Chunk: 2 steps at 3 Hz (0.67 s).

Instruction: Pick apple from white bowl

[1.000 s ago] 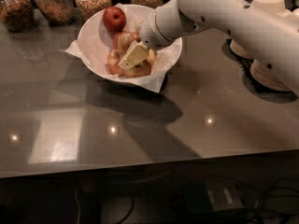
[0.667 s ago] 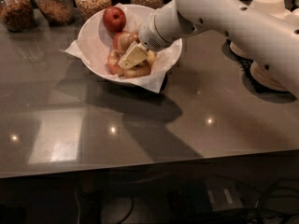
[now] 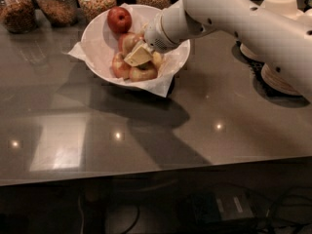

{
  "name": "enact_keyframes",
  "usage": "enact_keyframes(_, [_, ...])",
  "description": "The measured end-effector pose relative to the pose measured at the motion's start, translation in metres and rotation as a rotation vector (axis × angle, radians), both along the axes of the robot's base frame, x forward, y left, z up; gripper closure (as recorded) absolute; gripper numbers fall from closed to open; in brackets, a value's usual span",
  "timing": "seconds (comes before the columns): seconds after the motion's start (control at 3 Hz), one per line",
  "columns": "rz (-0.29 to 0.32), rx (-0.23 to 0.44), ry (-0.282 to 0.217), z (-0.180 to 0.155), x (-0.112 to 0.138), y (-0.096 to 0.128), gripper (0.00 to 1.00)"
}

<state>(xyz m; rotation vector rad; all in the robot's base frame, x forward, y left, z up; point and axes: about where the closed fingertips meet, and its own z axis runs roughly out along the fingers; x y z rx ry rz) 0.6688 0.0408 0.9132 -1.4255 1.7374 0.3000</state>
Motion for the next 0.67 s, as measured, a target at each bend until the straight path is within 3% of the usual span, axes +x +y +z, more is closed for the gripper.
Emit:
enact_keyframes(0.33, [0.006,-0.003,-0.006,0.008,-0.001,0.003,0.93])
enact_keyframes(0.67, [0.03,0.0,-0.031,0.028,-0.004,0.004,1.0])
